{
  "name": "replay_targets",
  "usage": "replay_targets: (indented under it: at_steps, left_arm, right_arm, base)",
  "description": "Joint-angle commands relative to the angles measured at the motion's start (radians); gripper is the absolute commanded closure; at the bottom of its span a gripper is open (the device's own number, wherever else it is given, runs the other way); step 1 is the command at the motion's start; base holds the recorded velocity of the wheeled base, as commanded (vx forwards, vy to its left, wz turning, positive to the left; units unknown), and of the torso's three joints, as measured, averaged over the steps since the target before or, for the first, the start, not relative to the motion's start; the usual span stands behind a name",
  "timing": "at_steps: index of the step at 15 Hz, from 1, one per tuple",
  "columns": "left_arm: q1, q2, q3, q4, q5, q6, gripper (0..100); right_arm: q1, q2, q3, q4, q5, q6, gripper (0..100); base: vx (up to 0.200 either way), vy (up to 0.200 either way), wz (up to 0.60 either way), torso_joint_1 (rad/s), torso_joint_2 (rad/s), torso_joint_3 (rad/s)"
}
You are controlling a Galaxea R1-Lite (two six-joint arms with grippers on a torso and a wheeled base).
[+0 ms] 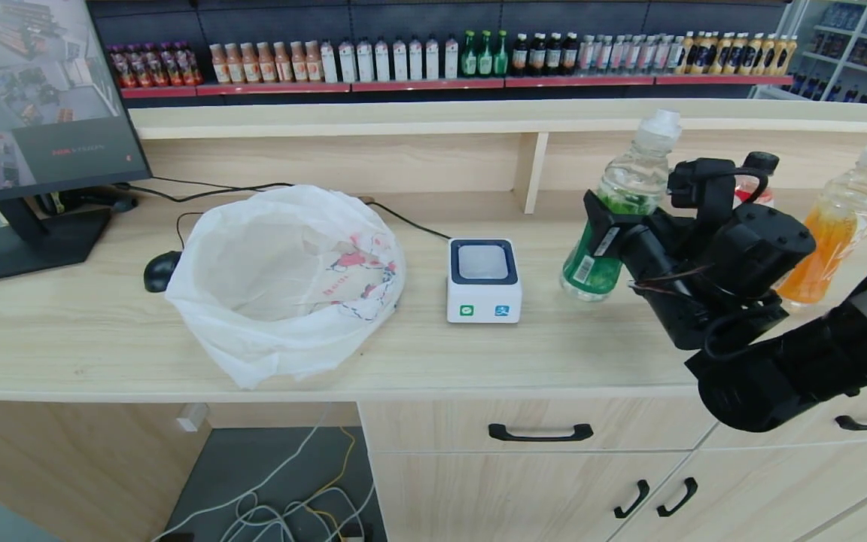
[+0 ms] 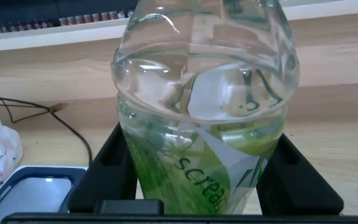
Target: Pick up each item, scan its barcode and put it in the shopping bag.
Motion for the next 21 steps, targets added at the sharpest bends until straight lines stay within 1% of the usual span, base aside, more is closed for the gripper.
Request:
replay_targets:
  at_steps: [1, 3, 6, 9, 10, 11, 12, 19, 21]
  left_arm:
    - [0.000, 0.000, 0.000, 0.000, 0.001, -0.001, 0]
    - [0.000, 0.000, 0.000, 0.000, 0.001, -0.001, 0]
    - [0.000, 0.000, 0.000, 0.000, 0.001, -0.001, 0]
    - [0.000, 0.000, 0.001, 0.000, 0.001, -0.001, 0]
    - [0.000, 0.000, 0.000, 0.000, 0.001, -0.001, 0]
    - [0.000, 0.000, 0.000, 0.000, 0.001, -0.001, 0]
    - [0.000, 0.000, 0.000, 0.000, 0.001, -0.001, 0]
    - [0.000, 0.000, 0.000, 0.000, 0.001, -0.001, 0]
    - [0.000, 0.000, 0.000, 0.000, 0.001, -0.001, 0]
  right_arm:
    - [0.021, -0.098, 0.074, -0.002, 0.000, -0.004, 100]
    - [0.062, -0.163, 0.135, -0.007, 0.000, -0.008, 100]
    - [0.085, -0.232, 0.183, -0.017, 0.002, 0.022, 100]
    - [0.168, -0.284, 0.319, -0.037, -0.006, 0.025, 100]
    - [0.194, -0.282, 0.373, -0.083, -0.009, 0.026, 100]
    - [0.220, -0.281, 0.457, -0.126, -0.011, 0.040, 100]
    - [0.222, -0.305, 0.510, -0.126, -0.011, 0.043, 100]
    - [0.237, -0.354, 0.514, -0.126, -0.011, 0.045, 100]
    - [0.283, -0.373, 0.517, -0.126, -0.015, 0.054, 100]
  base:
    - [0.000, 0.000, 0.00, 0.000, 0.00, 0.000]
    - [0.000, 0.000, 0.00, 0.000, 0.00, 0.000]
    - [0.000, 0.000, 0.00, 0.000, 0.00, 0.000]
    - [0.000, 0.000, 0.00, 0.000, 0.00, 0.000]
    - [0.000, 0.000, 0.00, 0.000, 0.00, 0.000]
    - [0.000, 0.000, 0.00, 0.000, 0.00, 0.000]
    - [0.000, 0.000, 0.00, 0.000, 0.00, 0.000]
    - [0.000, 0.000, 0.00, 0.000, 0.00, 0.000]
    - [0.000, 0.000, 0.00, 0.000, 0.00, 0.000]
